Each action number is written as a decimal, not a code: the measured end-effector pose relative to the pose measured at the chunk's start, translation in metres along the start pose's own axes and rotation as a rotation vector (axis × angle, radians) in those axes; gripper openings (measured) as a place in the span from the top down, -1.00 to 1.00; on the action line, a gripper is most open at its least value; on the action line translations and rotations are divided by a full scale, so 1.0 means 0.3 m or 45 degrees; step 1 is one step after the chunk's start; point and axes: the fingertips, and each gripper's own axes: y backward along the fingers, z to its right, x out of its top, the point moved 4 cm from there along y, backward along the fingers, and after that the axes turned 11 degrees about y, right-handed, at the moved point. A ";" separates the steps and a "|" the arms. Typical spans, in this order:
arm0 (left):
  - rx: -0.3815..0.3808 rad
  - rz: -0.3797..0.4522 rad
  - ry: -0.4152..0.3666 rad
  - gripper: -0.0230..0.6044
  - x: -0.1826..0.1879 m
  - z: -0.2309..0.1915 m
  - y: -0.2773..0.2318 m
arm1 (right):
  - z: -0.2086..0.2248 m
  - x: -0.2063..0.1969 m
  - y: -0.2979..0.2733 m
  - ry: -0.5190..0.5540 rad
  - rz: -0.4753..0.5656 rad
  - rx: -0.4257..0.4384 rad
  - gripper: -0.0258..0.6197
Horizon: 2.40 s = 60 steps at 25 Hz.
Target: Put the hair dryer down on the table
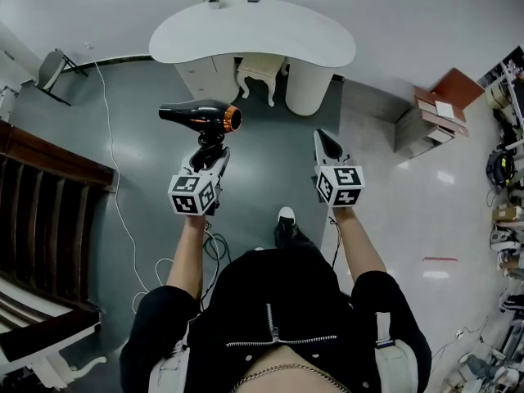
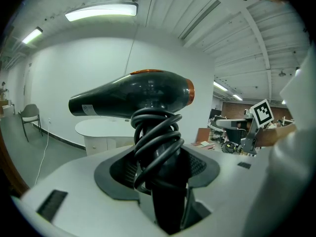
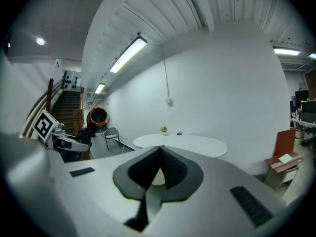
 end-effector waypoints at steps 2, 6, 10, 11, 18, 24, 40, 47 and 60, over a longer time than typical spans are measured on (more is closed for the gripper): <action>0.008 0.012 0.011 0.13 0.036 -0.001 -0.063 | 0.046 0.019 -0.058 0.007 0.005 0.015 0.91; 0.026 0.024 0.015 0.13 0.085 0.009 -0.183 | 0.146 0.041 -0.163 0.018 0.018 0.045 0.91; 0.055 0.036 0.028 0.13 0.124 0.011 -0.288 | 0.232 0.053 -0.256 0.019 0.025 0.078 0.91; 0.065 0.040 0.035 0.13 0.132 0.012 -0.311 | 0.252 0.054 -0.276 0.022 0.026 0.088 0.91; 0.108 0.059 0.060 0.13 0.161 0.049 -0.415 | 0.381 0.047 -0.372 0.016 0.014 0.126 0.91; 0.115 0.056 0.059 0.13 0.180 0.017 -0.480 | 0.403 0.040 -0.445 0.009 0.024 0.139 0.91; 0.038 0.039 0.023 0.13 0.433 -0.311 -0.844 | 0.444 0.129 -0.926 0.011 -0.011 0.073 0.91; -0.038 0.016 -0.031 0.13 0.604 -0.508 -1.025 | 0.432 0.238 -1.208 0.009 0.014 0.015 0.91; -0.125 -0.011 -0.048 0.13 0.735 -0.669 -1.258 | 0.461 0.248 -1.436 0.015 -0.033 -0.053 0.91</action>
